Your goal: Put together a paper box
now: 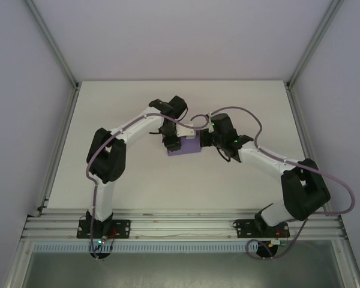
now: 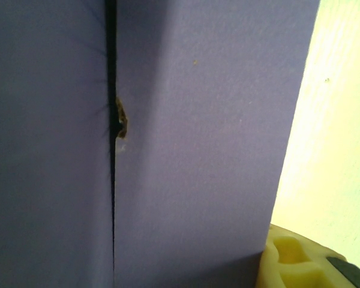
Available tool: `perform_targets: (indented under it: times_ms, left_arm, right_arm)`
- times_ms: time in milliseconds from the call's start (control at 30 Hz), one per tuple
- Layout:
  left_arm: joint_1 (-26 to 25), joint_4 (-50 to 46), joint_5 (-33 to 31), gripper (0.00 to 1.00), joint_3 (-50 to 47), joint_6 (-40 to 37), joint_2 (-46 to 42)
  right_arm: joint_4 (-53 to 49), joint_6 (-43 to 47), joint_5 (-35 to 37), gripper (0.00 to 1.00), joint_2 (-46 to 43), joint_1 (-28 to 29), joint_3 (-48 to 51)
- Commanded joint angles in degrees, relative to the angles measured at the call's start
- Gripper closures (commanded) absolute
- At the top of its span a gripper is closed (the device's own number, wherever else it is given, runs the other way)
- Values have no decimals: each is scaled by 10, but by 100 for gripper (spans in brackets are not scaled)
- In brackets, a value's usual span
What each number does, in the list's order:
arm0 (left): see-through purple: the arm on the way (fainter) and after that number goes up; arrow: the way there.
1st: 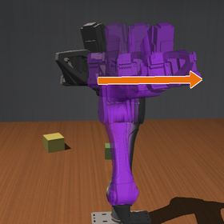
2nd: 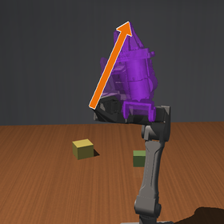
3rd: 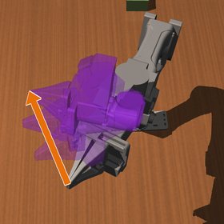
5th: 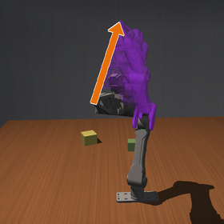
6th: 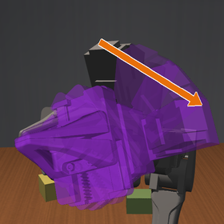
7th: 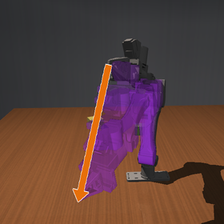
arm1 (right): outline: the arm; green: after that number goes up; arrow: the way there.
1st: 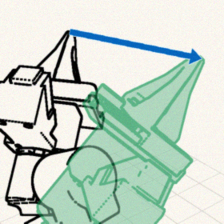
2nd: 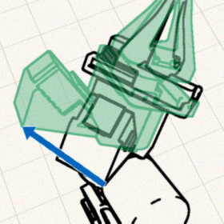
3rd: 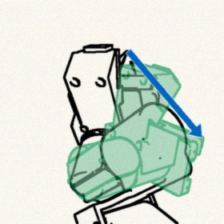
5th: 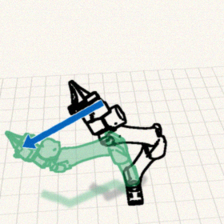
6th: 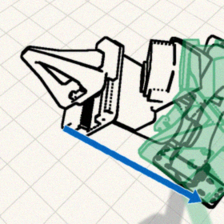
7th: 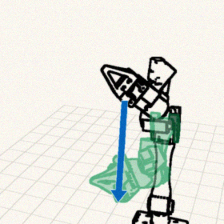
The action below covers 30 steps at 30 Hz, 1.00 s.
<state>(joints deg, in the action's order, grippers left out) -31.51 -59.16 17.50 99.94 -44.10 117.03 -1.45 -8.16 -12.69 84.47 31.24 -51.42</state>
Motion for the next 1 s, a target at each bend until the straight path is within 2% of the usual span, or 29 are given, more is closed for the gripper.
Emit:
perform_targets:
  times_ms: [0,200,433,567,633,667,867,967]
  left_arm:
    - [-8,29,3,58,9,6,15]
    - [-7,38,-1,55,2,12,12]
    - [-8,62,-9,40,-3,29,0]
    - [-7,76,-17,38,-4,44,-10]
    - [-7,83,-18,29,-4,55,-17]
    - [-7,85,-18,27,-6,58,-22]
    - [-7,125,-15,19,-54,86,-74]
    - [-7,161,-39,14,-95,125,-132]
  right_arm:
    - [21,-3,35,100,26,4,36]
    - [49,6,66,100,49,4,71]
    - [100,13,77,100,66,6,105]
    - [116,17,77,100,54,10,117]
    - [115,18,91,100,46,15,117]
    - [111,21,97,100,44,18,115]
    - [102,20,131,100,17,38,110]
    - [87,16,143,100,5,47,103]
